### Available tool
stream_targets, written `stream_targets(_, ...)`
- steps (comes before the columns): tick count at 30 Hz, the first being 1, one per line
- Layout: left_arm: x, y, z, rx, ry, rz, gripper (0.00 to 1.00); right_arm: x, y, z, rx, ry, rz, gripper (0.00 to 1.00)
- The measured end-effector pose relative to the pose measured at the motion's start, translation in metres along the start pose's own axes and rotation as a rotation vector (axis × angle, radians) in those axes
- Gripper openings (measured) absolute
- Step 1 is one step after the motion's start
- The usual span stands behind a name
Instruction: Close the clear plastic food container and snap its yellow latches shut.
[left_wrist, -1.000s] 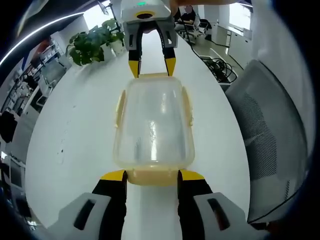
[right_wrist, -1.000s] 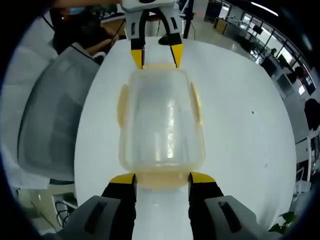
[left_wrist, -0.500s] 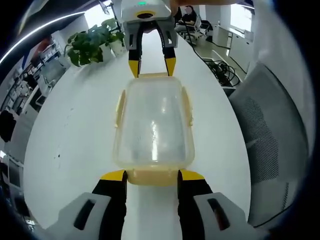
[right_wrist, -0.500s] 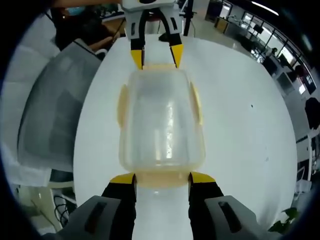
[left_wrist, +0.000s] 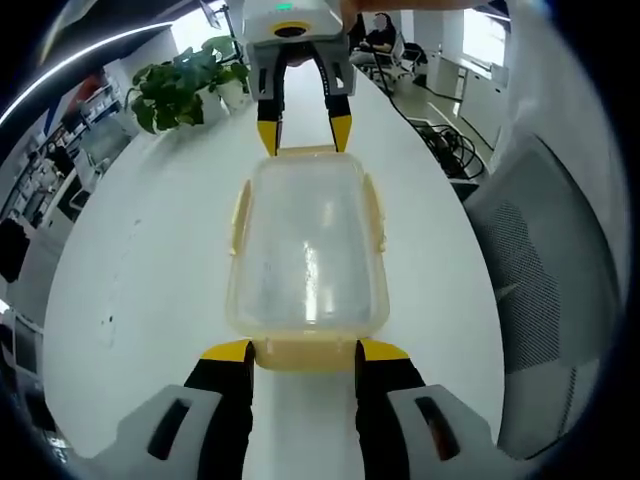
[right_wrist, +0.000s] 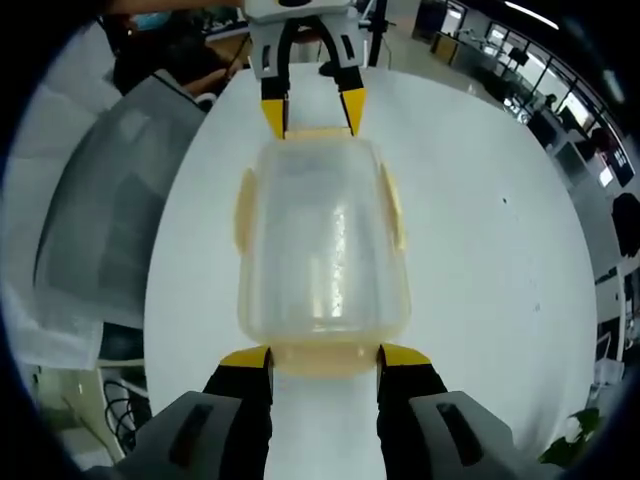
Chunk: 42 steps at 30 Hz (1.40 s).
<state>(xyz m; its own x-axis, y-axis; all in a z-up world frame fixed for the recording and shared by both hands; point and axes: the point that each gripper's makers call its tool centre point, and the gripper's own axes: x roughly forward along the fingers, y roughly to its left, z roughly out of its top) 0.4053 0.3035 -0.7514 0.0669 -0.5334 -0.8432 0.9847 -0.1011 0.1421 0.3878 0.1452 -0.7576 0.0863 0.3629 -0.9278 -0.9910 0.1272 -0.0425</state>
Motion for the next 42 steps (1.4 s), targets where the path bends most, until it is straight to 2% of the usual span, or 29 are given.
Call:
stream_targets(18, 0.016, 0.003, 0.007, -0.008, -0.005, -0.014, 0.39, 0.003, -0.003, -0.016, 0.008, 0.003, 0.013, 0.39)
stream_targets(42, 0.028, 0.007, 0.006, -0.028, -0.014, -0.034, 0.39, 0.013, -0.010, -0.027, 0.024, 0.005, 0.046, 0.39)
